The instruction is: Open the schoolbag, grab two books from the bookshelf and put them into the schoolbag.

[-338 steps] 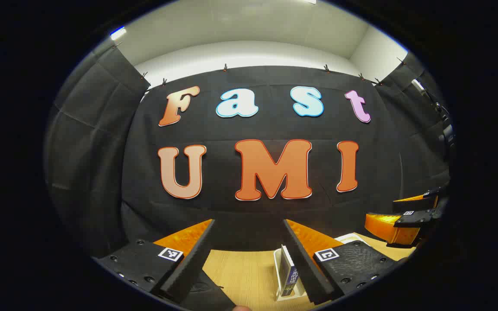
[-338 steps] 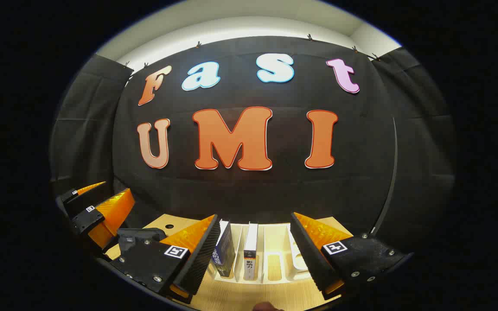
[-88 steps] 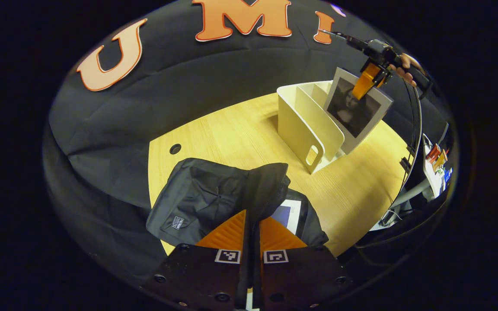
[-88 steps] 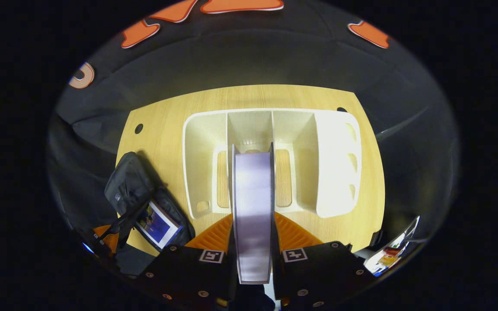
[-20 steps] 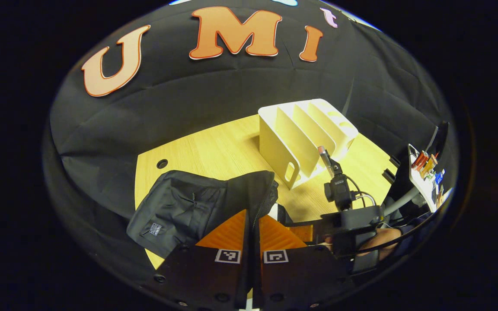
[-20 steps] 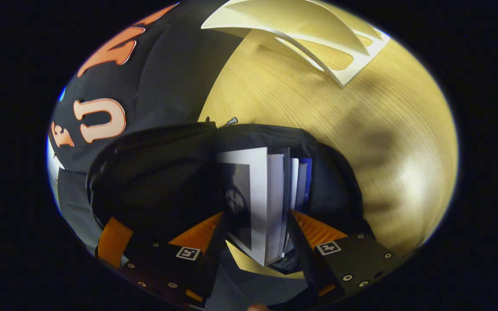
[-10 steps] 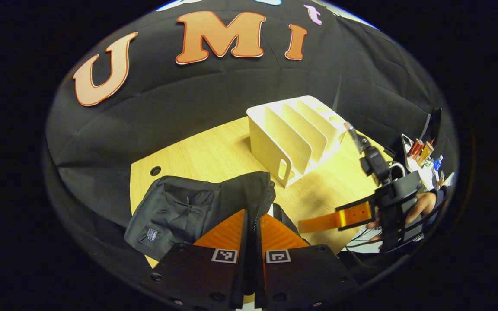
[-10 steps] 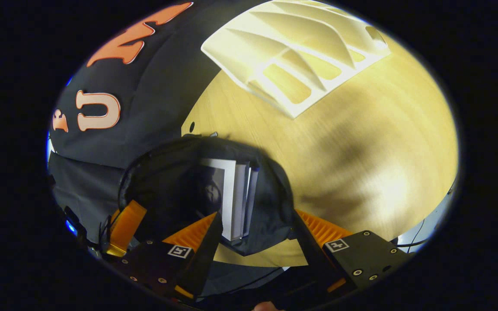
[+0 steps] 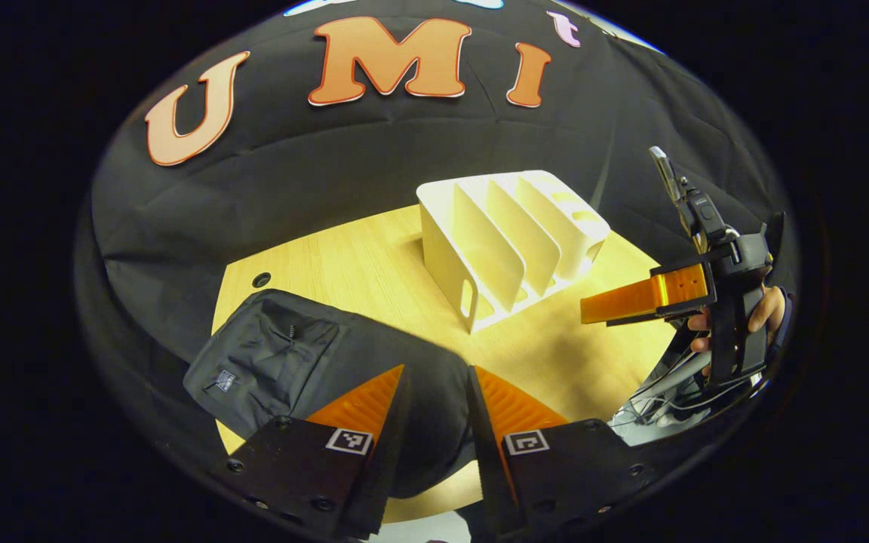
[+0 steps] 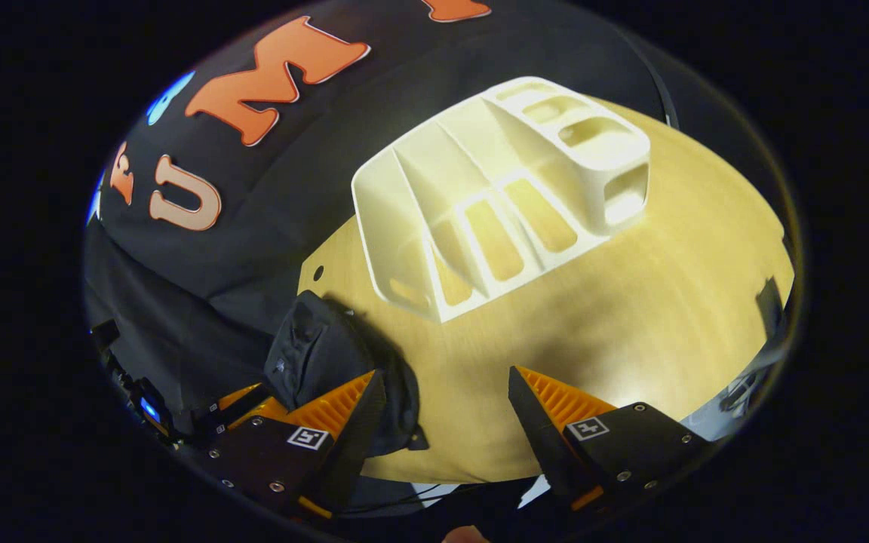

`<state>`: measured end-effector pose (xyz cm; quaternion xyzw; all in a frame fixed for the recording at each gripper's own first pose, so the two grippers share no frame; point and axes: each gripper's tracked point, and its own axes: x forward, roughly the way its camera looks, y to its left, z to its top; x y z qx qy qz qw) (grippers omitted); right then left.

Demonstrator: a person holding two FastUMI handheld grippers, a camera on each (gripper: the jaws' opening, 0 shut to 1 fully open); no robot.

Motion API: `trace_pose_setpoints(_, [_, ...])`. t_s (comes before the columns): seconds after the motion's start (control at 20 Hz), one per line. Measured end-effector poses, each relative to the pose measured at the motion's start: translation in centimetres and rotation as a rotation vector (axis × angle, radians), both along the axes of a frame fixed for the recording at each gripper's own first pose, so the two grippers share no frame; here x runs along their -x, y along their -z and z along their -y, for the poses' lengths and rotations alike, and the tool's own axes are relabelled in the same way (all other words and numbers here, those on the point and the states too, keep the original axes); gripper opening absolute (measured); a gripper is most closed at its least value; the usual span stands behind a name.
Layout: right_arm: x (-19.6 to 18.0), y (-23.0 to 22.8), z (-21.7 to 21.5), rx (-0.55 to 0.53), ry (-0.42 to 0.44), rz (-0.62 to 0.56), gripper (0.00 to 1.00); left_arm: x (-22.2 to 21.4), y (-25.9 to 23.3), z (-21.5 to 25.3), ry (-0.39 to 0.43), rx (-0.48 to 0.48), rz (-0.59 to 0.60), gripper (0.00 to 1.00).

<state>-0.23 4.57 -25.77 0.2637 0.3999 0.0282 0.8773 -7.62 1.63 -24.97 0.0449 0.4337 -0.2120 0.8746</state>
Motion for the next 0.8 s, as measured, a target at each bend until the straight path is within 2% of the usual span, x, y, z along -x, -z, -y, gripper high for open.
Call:
trace_pose_setpoints(0.05, [-0.4, -0.9, 1.3, 0.028, -0.01, 0.028, 0.99, -0.2, -0.5, 1.0, -0.024, -0.005, 0.016, 0.54])
trace_pose_setpoints(0.1, [-0.6, -1.9, 2.7, 0.058, -0.022, 0.061, 0.98, -0.3, -1.0, 2.0, -0.047, -0.008, 0.038, 0.51])
trace_pose_setpoints(0.2, [-1.5, -4.4, 5.1, 0.13, -0.049, 0.135, 0.98, -0.7, -2.7, 4.4, -0.089, 0.001, 0.088, 0.61])
trace_pose_setpoints(0.25, [-1.9, -5.6, 6.3, 0.169, -0.059, 0.176, 0.98, -1.0, -3.8, 5.7, -0.112, 0.015, 0.119, 0.77])
trace_pose_setpoints(0.35, [-2.3, -8.3, 8.4, 0.228, -0.071, 0.26, 0.98, -1.8, -6.2, 7.9, -0.157, 0.035, 0.181, 0.84])
trace_pose_setpoints(0.5, [-2.4, -12.6, 10.6, 0.304, -0.082, 0.385, 0.98, -3.1, -10.2, 10.4, -0.216, 0.037, 0.317, 0.86])
trace_pose_setpoints(0.6, [-2.2, -15.3, 11.3, 0.365, -0.099, 0.48, 0.98, -3.5, -12.6, 11.2, -0.246, 0.026, 0.415, 0.92])
trace_pose_setpoints(0.8, [-1.4, -20.2, 11.3, 0.423, -0.121, 0.653, 0.98, -3.9, -18.0, 13.1, -0.325, 0.043, 0.557, 0.92])
